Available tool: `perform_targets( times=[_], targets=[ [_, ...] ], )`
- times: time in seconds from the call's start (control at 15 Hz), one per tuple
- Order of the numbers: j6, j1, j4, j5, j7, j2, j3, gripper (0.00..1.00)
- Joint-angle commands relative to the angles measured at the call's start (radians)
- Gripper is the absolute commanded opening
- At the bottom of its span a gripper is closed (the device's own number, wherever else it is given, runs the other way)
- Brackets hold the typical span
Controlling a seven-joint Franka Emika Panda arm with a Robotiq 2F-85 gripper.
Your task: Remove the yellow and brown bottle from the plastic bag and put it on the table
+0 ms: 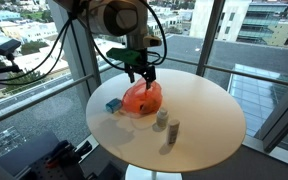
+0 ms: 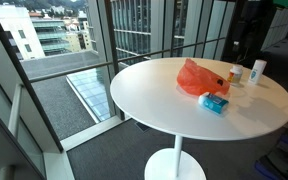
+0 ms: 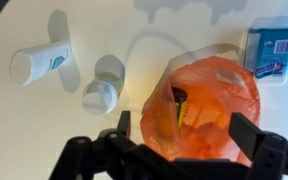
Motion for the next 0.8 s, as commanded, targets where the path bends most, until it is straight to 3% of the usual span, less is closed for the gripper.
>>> perform_targets(
  times=[0.0, 0.73],
  targets=[
    [-0.003, -0.001, 0.004, 0.0, 0.0, 0.002, 0.002, 1.0],
    [0.118, 0.01, 0.049, 0.015, 0.033, 0.148, 0.023, 1.0]
  ],
)
